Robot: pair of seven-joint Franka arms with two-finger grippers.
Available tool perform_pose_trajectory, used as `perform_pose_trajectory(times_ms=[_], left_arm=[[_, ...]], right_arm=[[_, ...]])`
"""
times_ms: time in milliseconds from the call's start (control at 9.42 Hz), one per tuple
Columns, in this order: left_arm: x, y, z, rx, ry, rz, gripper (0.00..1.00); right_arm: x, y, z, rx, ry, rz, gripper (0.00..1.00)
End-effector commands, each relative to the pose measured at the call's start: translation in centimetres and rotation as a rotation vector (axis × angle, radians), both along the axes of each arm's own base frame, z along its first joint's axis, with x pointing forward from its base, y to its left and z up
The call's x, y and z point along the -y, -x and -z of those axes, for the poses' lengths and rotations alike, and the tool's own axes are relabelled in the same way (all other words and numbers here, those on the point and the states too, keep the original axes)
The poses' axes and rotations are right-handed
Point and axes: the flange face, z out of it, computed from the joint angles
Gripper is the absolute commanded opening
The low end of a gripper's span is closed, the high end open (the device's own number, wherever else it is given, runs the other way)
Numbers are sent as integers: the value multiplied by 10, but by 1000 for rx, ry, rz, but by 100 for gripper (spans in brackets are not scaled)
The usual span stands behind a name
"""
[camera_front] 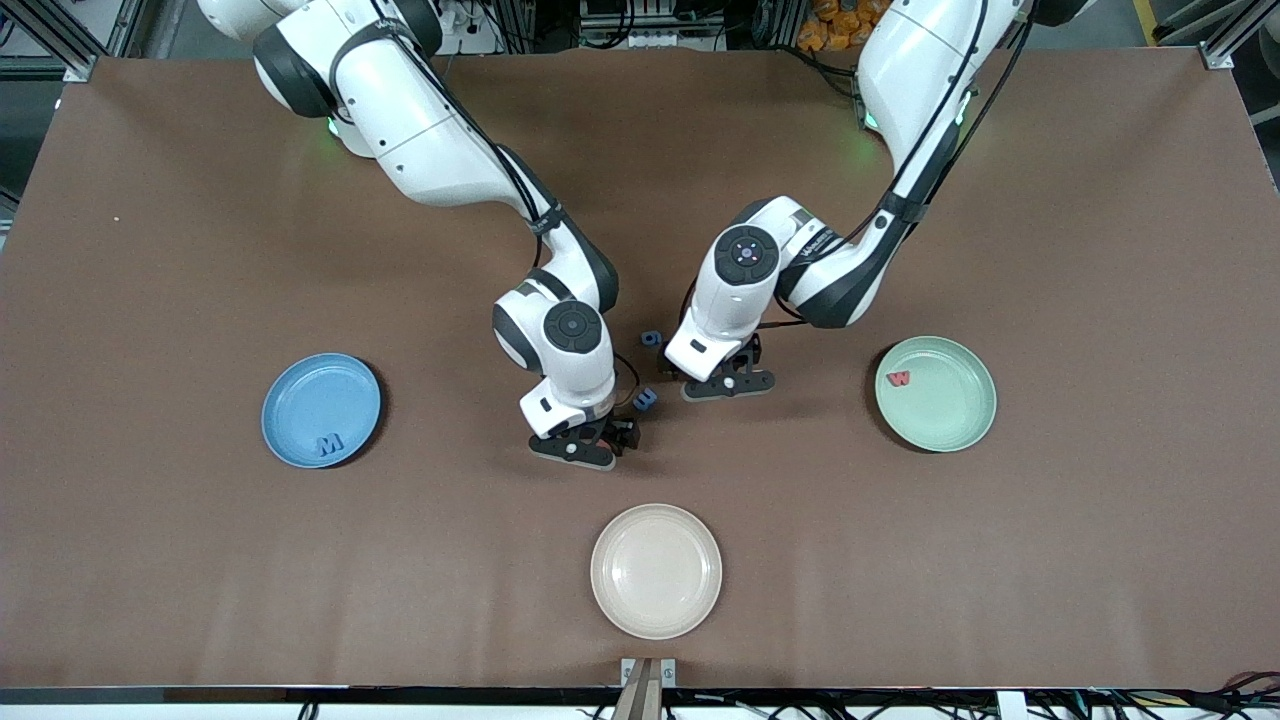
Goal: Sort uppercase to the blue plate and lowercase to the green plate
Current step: 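Grasp the pink Q with the right gripper while the left gripper returns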
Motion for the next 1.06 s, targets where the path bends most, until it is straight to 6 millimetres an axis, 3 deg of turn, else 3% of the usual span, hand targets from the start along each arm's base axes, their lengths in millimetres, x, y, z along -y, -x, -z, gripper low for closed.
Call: perform_pose_trajectory(times_ms=[0,531,637,743,956], left_arm=[[5,-4,1,18,-11,-5,100],[-1,-8,7,23,-49,14,100],[-3,-10,8,24,-50,12,100],[-5,-11,8,28,-56,15,100],[-4,-10,8,29,-57,19,100]], right_arm=[[-2,-5,0,37,33,1,100],[-6,-3,-2,42,27,14,100],[-10,-1,-4,45,28,6,56],[-10,-1,-5,46,27,6,1],[-10,-1,-4,46,29,4,0]])
